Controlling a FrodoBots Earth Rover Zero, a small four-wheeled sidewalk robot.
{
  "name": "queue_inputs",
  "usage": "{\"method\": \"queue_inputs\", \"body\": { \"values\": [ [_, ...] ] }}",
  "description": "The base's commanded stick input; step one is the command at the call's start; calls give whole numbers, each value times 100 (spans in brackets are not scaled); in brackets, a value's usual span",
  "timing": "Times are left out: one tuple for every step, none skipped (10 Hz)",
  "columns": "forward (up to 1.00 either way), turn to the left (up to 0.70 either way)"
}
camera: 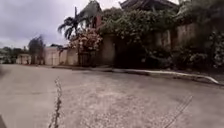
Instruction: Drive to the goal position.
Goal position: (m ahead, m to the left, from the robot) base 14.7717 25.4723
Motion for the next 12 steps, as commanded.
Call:
{"method": "queue_inputs", "body": {
  "values": [
    [100, 40],
    [100, 40],
    [100, 40],
    [100, 40],
    [100, 40],
    [100, 4],
    [100, 1],
    [100, 0],
    [100, 1],
    [100, 2],
    [100, 3],
    [100, 9]
  ]
}}
